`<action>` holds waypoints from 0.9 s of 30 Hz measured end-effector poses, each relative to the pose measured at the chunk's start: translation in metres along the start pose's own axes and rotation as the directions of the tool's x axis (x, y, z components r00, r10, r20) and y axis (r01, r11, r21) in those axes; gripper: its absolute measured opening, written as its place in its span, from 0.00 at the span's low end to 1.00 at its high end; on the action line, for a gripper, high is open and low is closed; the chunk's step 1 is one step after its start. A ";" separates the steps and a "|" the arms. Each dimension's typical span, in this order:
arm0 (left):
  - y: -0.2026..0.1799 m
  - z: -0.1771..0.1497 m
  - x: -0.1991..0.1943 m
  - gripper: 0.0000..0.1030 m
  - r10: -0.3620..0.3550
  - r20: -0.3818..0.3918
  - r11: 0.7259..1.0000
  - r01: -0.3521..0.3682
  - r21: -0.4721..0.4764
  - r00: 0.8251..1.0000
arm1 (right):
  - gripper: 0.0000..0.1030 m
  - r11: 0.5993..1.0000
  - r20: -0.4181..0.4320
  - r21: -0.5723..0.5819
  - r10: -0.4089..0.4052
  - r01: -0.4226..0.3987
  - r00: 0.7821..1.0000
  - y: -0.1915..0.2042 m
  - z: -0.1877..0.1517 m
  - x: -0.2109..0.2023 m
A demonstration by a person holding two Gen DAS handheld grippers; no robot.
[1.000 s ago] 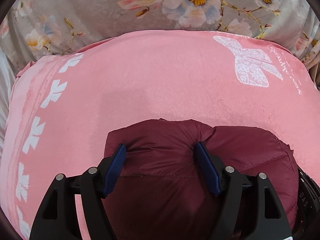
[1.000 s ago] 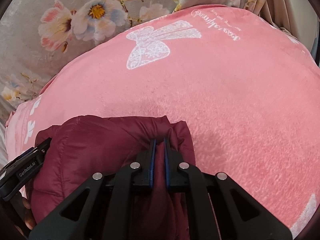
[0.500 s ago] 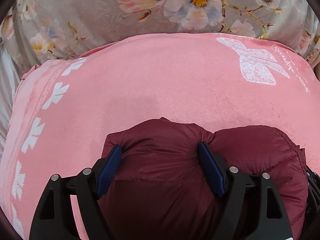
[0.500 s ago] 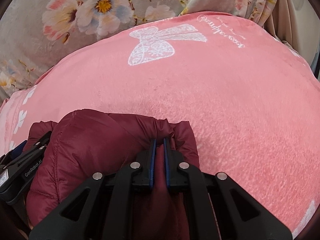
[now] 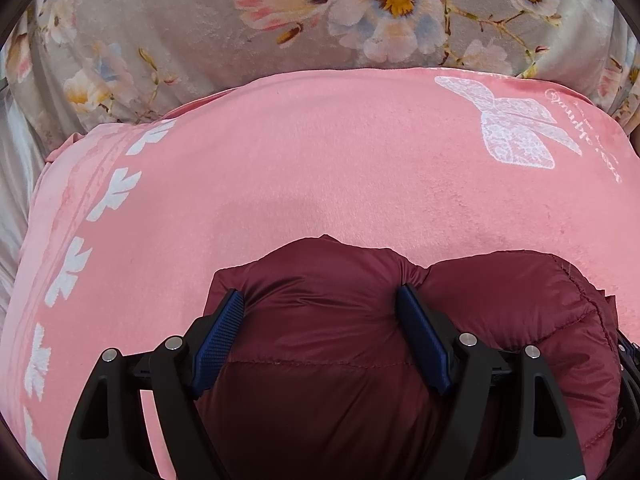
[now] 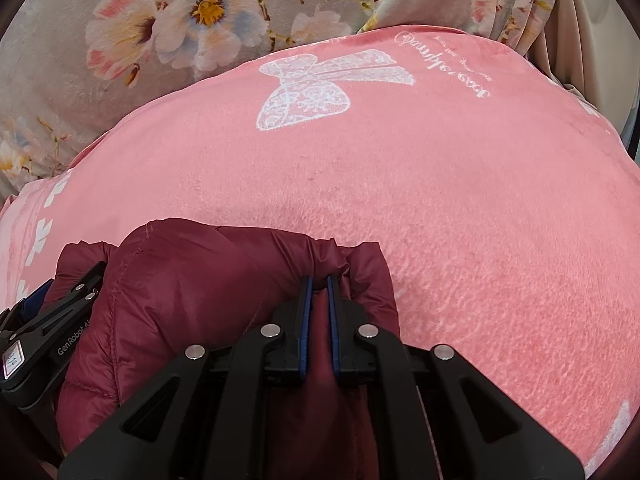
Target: Fold large clothes
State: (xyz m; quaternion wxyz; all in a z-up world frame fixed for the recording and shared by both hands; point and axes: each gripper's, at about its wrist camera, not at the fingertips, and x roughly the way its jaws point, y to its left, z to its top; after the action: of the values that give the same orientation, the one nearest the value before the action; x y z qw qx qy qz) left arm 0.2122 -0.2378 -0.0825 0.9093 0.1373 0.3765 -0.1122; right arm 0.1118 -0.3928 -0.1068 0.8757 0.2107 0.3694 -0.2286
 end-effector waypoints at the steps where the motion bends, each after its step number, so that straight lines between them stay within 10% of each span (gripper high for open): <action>1: 0.000 0.000 0.000 0.74 0.002 0.001 1.000 -0.002 0.002 1.000 | 0.06 1.000 0.000 0.000 -0.001 0.001 1.000 0.000 0.000 0.000; 15: 0.043 -0.010 -0.063 0.75 -0.122 -0.047 0.989 0.117 -0.094 0.991 | 0.10 0.991 0.095 -0.098 0.104 -0.095 0.990 0.008 0.005 -0.090; 27: 0.027 -0.041 -0.057 0.84 -0.077 -0.019 0.995 0.075 -0.065 0.997 | 0.09 0.982 0.058 -0.170 0.095 -0.084 0.994 0.018 -0.035 -0.052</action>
State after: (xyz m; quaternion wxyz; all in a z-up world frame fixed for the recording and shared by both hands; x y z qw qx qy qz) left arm 0.1541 -0.1934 -0.0657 0.9043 0.0947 0.3945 -0.1330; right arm 0.0700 -0.3466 -0.0874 0.9114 0.1453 0.3483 -0.1643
